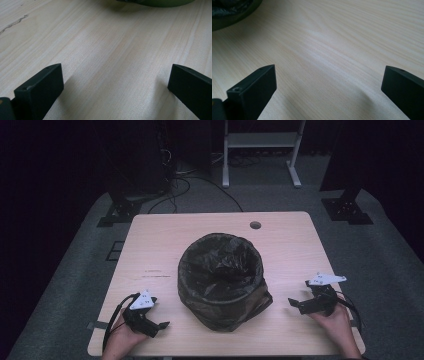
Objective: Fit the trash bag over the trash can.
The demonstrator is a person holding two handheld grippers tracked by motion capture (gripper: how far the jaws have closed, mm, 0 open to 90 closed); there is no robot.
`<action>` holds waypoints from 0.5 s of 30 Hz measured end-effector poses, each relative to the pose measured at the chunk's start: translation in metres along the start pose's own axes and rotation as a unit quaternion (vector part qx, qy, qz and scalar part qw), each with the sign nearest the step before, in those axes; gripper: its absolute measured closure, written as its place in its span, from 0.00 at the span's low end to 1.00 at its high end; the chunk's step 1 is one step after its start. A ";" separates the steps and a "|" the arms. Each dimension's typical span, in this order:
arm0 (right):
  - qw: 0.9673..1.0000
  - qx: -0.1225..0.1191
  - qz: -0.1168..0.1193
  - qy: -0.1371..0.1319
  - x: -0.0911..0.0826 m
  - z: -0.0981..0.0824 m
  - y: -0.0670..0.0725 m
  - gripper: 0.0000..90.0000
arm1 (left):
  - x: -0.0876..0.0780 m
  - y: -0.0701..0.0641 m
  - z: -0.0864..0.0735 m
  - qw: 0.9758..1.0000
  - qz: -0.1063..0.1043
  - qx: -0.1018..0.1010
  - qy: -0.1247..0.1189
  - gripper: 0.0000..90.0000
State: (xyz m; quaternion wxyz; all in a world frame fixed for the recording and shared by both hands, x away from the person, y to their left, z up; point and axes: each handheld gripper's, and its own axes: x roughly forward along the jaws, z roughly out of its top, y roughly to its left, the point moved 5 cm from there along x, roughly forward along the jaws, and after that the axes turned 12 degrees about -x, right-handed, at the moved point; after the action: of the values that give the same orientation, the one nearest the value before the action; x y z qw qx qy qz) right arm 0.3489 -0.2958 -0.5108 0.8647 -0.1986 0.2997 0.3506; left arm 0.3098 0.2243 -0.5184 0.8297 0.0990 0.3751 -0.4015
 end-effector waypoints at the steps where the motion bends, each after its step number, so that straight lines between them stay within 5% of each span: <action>1: 1.000 0.000 0.000 0.002 0.001 -0.001 0.000 0.00 | 0.000 0.000 0.000 1.000 0.000 0.000 0.000 0.00; 15: 0.999 -0.009 0.002 0.031 0.009 -0.008 0.004 0.00 | 0.000 0.000 0.000 1.000 0.000 0.000 0.000 0.00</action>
State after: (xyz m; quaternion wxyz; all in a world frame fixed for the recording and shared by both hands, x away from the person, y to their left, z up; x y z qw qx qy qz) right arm 0.3482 -0.2937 -0.5234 0.8524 -0.2163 0.3239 0.3489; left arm 0.3097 0.2243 -0.5184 0.8296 0.0990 0.3751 -0.4015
